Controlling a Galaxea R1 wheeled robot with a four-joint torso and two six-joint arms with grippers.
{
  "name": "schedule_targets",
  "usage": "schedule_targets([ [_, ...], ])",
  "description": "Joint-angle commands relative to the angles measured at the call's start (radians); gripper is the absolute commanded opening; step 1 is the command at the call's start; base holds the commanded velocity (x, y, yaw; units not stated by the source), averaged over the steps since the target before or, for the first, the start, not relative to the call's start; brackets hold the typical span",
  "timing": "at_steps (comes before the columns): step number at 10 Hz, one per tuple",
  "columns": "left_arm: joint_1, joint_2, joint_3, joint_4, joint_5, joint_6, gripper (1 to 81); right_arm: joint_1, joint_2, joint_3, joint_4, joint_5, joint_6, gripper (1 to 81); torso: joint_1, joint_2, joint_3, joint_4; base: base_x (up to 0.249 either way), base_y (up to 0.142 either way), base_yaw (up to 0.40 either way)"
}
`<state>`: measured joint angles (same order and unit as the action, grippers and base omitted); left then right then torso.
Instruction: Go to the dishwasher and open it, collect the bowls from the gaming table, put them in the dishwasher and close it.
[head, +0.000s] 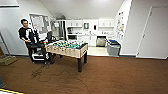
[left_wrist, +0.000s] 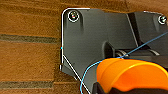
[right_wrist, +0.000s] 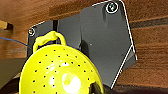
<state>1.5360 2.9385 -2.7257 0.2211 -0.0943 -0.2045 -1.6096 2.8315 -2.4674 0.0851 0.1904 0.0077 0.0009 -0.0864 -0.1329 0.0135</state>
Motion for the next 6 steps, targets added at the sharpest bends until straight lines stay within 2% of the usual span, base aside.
schedule_targets([
  [1,-0.035,-0.011,-0.003,0.007,0.048,0.008,1.0,0.042,-0.015,0.007,-0.013,-0.046,-0.003,1.0,0.000,0.000,0.000,0.000,0.000,0.000,0.000],
  [6,-0.035,-0.010,-0.003,0.007,0.047,0.008,1.0,0.043,-0.015,0.007,-0.015,-0.046,-0.003,1.0,0.000,0.000,0.000,0.000,0.000,0.000,0.000],
])
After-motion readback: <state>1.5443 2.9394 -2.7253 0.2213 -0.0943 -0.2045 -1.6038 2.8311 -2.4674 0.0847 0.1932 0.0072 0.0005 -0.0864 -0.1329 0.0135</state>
